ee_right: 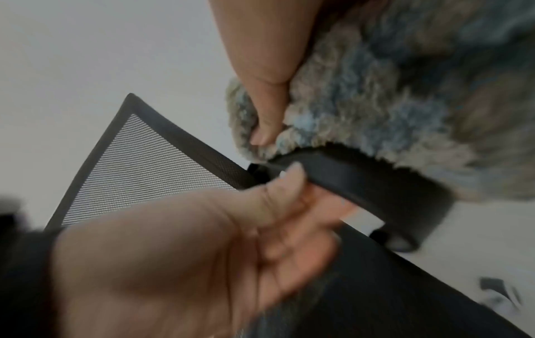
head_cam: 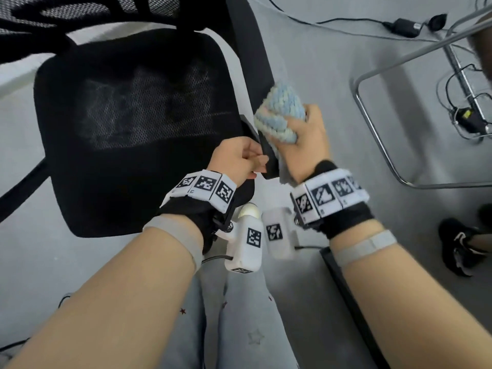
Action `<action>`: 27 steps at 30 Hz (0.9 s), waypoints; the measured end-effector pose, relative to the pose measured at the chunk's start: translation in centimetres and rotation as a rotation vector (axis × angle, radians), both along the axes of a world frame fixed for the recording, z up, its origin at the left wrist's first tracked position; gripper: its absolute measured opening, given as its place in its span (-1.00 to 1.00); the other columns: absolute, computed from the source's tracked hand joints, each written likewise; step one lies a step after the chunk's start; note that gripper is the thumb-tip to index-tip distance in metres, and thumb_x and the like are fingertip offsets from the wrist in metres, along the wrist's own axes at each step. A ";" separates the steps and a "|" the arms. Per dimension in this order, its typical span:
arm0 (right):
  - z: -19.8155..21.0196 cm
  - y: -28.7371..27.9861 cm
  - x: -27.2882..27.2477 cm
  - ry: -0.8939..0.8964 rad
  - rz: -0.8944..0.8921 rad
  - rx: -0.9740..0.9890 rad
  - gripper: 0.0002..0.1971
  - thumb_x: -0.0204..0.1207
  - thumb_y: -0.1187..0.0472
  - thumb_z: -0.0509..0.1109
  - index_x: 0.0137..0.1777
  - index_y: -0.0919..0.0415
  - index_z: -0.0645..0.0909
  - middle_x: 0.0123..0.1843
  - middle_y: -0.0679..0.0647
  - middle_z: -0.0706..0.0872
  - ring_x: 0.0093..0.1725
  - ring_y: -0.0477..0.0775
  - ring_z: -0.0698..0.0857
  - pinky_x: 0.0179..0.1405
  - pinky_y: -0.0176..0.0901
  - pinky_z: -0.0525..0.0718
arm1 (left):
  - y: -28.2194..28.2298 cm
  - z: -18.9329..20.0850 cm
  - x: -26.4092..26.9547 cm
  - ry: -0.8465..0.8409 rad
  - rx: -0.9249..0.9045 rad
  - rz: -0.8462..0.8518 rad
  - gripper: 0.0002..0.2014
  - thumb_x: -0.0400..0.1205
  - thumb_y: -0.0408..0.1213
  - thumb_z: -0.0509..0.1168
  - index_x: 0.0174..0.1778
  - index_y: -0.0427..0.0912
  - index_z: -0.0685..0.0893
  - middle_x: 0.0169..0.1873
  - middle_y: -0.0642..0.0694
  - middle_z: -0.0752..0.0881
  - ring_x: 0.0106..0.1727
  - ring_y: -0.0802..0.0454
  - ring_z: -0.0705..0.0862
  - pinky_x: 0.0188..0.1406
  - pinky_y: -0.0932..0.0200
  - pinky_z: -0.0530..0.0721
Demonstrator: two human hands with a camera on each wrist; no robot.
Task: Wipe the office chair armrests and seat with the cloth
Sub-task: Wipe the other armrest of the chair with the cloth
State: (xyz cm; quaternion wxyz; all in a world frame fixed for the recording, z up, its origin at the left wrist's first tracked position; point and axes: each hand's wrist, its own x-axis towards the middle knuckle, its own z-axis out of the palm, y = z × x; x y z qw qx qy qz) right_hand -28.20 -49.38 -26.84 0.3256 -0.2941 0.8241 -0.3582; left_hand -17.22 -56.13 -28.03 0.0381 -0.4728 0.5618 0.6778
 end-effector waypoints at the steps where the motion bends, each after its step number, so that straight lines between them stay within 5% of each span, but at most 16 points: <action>1: -0.3 1.4 0.7 -0.081 -0.066 -0.051 -0.78 0.41 0.21 0.45 0.03 -0.05 0.65 0.03 -0.07 0.40 0.19 0.02 0.49 0.24 -0.09 0.60 | 0.0 0.0 -0.2 -0.001 -0.004 0.008 -0.81 0.53 -0.44 0.29 -0.33 -0.07 0.53 -0.36 -0.07 0.67 -0.42 0.25 0.72 -0.27 0.25 0.72; 3: -1.2 4.0 1.9 -0.207 -0.153 -0.147 -0.66 0.38 0.31 0.47 0.03 -0.15 0.61 0.00 -0.21 0.42 0.17 -0.23 0.54 0.13 -0.30 0.65 | 0.0 0.0 -0.2 0.006 0.013 0.001 -0.82 0.53 -0.44 0.28 -0.32 -0.09 0.55 -0.35 -0.06 0.69 -0.47 0.29 0.72 -0.31 0.30 0.72; 6: -1.8 5.5 1.9 -0.252 -0.175 -0.145 -0.65 0.33 0.34 0.50 0.13 0.30 0.61 -0.01 -0.27 0.39 -0.01 -0.61 0.50 -0.10 -0.73 0.50 | 0.0 0.0 0.3 0.021 0.053 -0.018 -0.85 0.55 -0.43 0.27 -0.30 -0.12 0.55 -0.32 -0.07 0.71 -0.44 0.29 0.73 -0.31 0.31 0.72; 8: -1.0 4.2 1.0 -0.099 0.011 -0.099 -0.67 0.31 0.24 0.52 0.10 0.20 0.66 0.02 -0.26 0.36 0.05 -0.48 0.44 -0.03 -0.74 0.44 | 0.0 -0.1 0.4 0.024 0.065 -0.039 -0.88 0.55 -0.41 0.27 -0.27 -0.13 0.57 -0.29 -0.06 0.71 -0.42 0.29 0.74 -0.30 0.31 0.73; 10: 0.1 2.3 -0.2 -0.003 0.159 -0.058 -0.68 0.32 0.17 0.51 0.10 0.10 0.67 0.08 -0.08 0.40 0.07 -0.22 0.41 0.06 -0.51 0.48 | -0.1 0.0 0.4 0.020 0.067 -0.043 -0.92 0.55 -0.41 0.27 -0.22 -0.15 0.57 -0.28 -0.07 0.70 -0.42 0.30 0.74 -0.29 0.30 0.73; 12: 0.5 0.9 -0.8 0.019 0.211 -0.022 -0.68 0.34 0.17 0.50 0.12 0.05 0.65 0.11 0.06 0.39 0.14 -0.03 0.40 0.13 -0.21 0.53 | -0.3 0.0 0.2 0.013 0.065 -0.040 -0.91 0.55 -0.42 0.28 -0.23 -0.15 0.57 -0.29 -0.09 0.69 -0.43 0.29 0.74 -0.28 0.27 0.73; 14: 0.3 1.0 -0.8 0.006 0.192 -0.024 -0.66 0.36 0.18 0.49 0.16 0.02 0.63 0.13 0.05 0.39 0.19 0.04 0.44 0.21 -0.15 0.54 | -0.6 0.1 0.2 0.008 0.064 -0.055 -0.90 0.54 -0.41 0.29 -0.25 -0.12 0.58 -0.28 -0.08 0.71 -0.39 0.26 0.75 -0.18 0.19 0.73; 18: -1.0 5.5 0.9 -0.214 0.027 -0.080 -0.56 0.35 0.33 0.48 0.25 0.27 0.53 0.06 -0.15 0.44 0.09 -0.26 0.55 0.11 -0.41 0.63 | -1.2 0.5 0.0 0.048 0.061 -0.052 -0.92 0.57 -0.38 0.25 -0.13 -0.12 0.60 -0.27 -0.02 0.72 -0.34 0.26 0.75 -0.14 0.24 0.72; 20: -1.6 6.9 1.7 -0.158 0.073 -0.084 -0.54 0.34 0.45 0.46 0.23 0.14 0.55 0.10 -0.07 0.40 0.19 -0.41 0.42 0.16 -0.65 0.47 | -1.5 0.7 -0.3 0.056 0.083 -0.011 -0.95 0.59 -0.34 0.22 -0.12 -0.17 0.58 -0.28 -0.05 0.70 -0.36 0.22 0.74 -0.24 0.31 0.72; 22: -1.8 6.4 1.5 -0.089 0.110 -0.113 -0.56 0.34 0.45 0.46 0.16 0.01 0.57 0.11 -0.15 0.35 0.22 -0.44 0.33 0.23 -0.68 0.39 | -1.6 0.7 -0.5 0.048 0.083 -0.006 -0.90 0.60 -0.33 0.21 -0.23 -0.14 0.55 -0.30 -0.08 0.69 -0.39 0.19 0.74 -0.30 0.30 0.74; 24: -1.1 4.3 0.7 -0.134 0.079 -0.145 -0.64 0.34 0.36 0.49 0.14 0.13 0.63 0.05 -0.24 0.33 0.13 -0.59 0.36 0.08 -0.73 0.43 | -1.7 0.7 -0.4 0.045 0.106 -0.011 -0.86 0.60 -0.35 0.20 -0.27 -0.11 0.53 -0.32 -0.09 0.69 -0.45 0.21 0.75 -0.36 0.30 0.75; 27: 0.0 0.9 -0.8 -0.025 0.180 -0.119 -0.72 0.36 0.26 0.49 0.09 0.18 0.68 0.01 -0.04 0.37 0.04 -0.38 0.43 0.01 -0.61 0.43 | -1.5 0.8 0.0 0.039 0.167 0.006 -0.88 0.60 -0.38 0.20 -0.23 -0.11 0.52 -0.31 -0.12 0.66 -0.50 0.22 0.73 -0.42 0.33 0.73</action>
